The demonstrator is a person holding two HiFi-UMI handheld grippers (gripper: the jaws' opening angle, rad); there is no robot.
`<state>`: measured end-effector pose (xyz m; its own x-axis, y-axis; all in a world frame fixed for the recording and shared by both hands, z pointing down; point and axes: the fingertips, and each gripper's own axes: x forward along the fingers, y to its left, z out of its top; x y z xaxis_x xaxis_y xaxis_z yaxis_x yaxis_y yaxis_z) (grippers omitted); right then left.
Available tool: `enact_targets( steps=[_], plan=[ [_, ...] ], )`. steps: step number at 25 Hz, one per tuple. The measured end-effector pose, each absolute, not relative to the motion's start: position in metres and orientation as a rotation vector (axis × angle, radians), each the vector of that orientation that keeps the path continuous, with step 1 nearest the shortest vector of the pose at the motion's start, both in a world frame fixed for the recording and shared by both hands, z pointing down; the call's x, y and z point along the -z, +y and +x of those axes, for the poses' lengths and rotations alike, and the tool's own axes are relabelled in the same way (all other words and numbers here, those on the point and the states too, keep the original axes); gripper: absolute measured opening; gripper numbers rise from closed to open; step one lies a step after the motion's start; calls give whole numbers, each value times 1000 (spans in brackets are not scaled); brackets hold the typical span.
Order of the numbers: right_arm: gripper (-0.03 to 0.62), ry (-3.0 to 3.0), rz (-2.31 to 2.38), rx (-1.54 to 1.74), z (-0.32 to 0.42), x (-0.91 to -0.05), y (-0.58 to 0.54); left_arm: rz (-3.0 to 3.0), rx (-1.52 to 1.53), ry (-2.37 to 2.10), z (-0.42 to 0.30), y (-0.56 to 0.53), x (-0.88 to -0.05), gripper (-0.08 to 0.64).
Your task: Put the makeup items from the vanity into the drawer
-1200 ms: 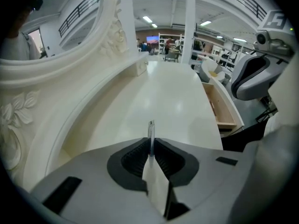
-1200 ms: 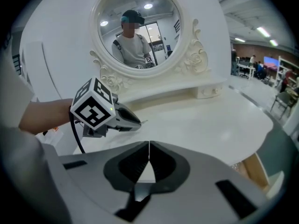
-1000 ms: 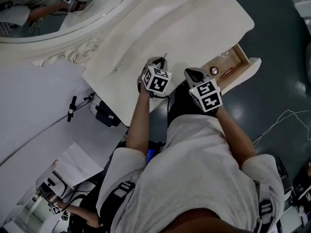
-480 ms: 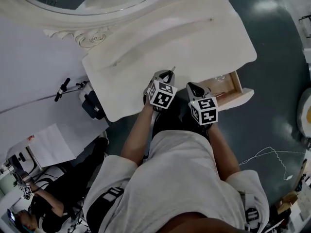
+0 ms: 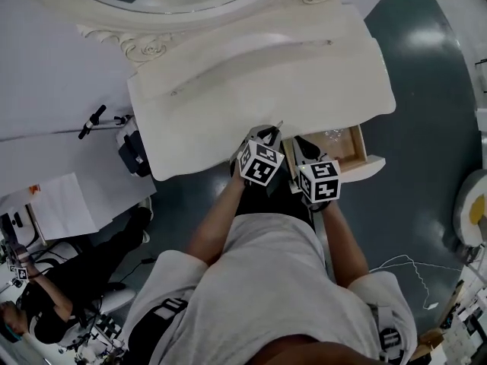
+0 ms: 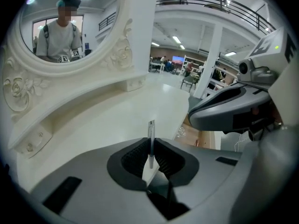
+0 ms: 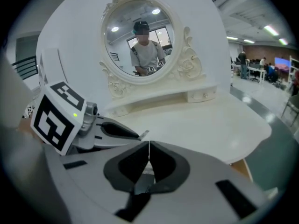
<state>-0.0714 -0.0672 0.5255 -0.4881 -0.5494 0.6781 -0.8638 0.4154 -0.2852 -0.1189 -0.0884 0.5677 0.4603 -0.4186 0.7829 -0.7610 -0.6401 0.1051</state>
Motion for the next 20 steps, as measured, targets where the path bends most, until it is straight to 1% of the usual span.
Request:
enact_targets(
  steps=[10, 15, 20],
  plan=[
    [15, -2219, 1207, -877, -16, -528, -47, 2258, -1126, -975, -81, -52, -570, 49],
    [15, -2203, 1253, -903, 19, -545, -30, 2275, -1191, -966, -65, -42, -576, 49],
    [15, -2175, 1240, -912, 43, -561, 1, 2319, -1267, -878, -33, -19, -584, 49]
  ],
)
